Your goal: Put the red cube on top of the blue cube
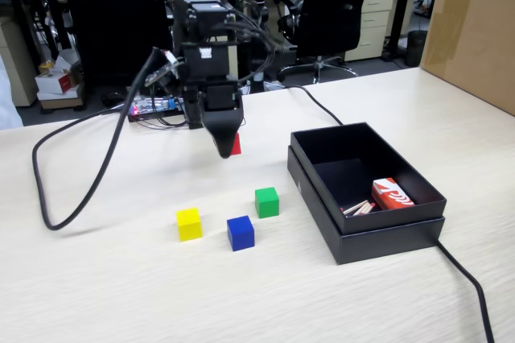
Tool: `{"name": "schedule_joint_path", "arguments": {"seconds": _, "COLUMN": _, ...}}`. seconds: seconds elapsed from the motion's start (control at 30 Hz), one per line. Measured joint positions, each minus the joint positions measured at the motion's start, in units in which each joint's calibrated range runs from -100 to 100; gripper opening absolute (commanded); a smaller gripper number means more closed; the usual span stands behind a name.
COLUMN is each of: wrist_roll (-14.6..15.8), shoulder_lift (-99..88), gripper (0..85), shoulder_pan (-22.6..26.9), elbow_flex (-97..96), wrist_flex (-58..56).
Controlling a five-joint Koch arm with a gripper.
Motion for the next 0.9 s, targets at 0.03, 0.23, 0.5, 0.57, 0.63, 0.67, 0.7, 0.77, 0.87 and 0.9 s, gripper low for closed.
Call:
{"name": "schedule_joint_path", "arguments": {"seconds": 0.03, "wrist_roll": 0.00, "shoulder_lift": 0.13, "gripper": 0.9, "shoulder_pan": 0.00, "elbow_flex": 0.27, "wrist_flex": 0.08}}
{"name": "schedule_joint_path", "arguments": {"seconds": 0.23, "wrist_roll": -0.05, "shoulder_lift": 15.92, "gripper": 0.9, "shoulder_pan": 0.29, "elbow_flex": 16.25, "wrist_flex": 0.08}}
{"name": "schedule_joint_path", "arguments": {"seconds": 0.5, "wrist_roll": 0.20, "shoulder_lift": 31.84, "gripper": 0.9, "shoulder_pan": 0.20, "elbow_flex": 24.83, "wrist_flex": 0.15}}
{"name": "schedule_joint_path", "arguments": {"seconds": 0.57, "wrist_roll": 0.20, "shoulder_lift": 34.05, "gripper": 0.9, "shoulder_pan": -0.05, "elbow_flex": 26.02, "wrist_flex": 0.23}}
{"name": "schedule_joint_path", "arguments": {"seconds": 0.63, "wrist_roll": 0.20, "shoulder_lift": 34.17, "gripper": 0.9, "shoulder_pan": -0.05, "elbow_flex": 26.02, "wrist_flex": 0.23}}
{"name": "schedule_joint_path", "arguments": {"seconds": 0.67, "wrist_roll": 0.20, "shoulder_lift": 34.43, "gripper": 0.9, "shoulder_pan": -0.10, "elbow_flex": 26.02, "wrist_flex": 0.23}}
{"name": "schedule_joint_path", "arguments": {"seconds": 0.7, "wrist_roll": 0.20, "shoulder_lift": 35.08, "gripper": 0.9, "shoulder_pan": -0.20, "elbow_flex": 26.02, "wrist_flex": 0.23}}
{"name": "schedule_joint_path", "arguments": {"seconds": 0.77, "wrist_roll": 0.20, "shoulder_lift": 35.47, "gripper": 0.9, "shoulder_pan": -0.20, "elbow_flex": 26.02, "wrist_flex": 0.54}}
{"name": "schedule_joint_path", "arguments": {"seconds": 0.87, "wrist_roll": 0.20, "shoulder_lift": 36.63, "gripper": 0.9, "shoulder_pan": -0.24, "elbow_flex": 26.02, "wrist_flex": 2.79}}
{"name": "schedule_joint_path", "arguments": {"seconds": 0.9, "wrist_roll": 0.20, "shoulder_lift": 36.63, "gripper": 0.9, "shoulder_pan": -0.24, "elbow_flex": 26.02, "wrist_flex": 2.86}}
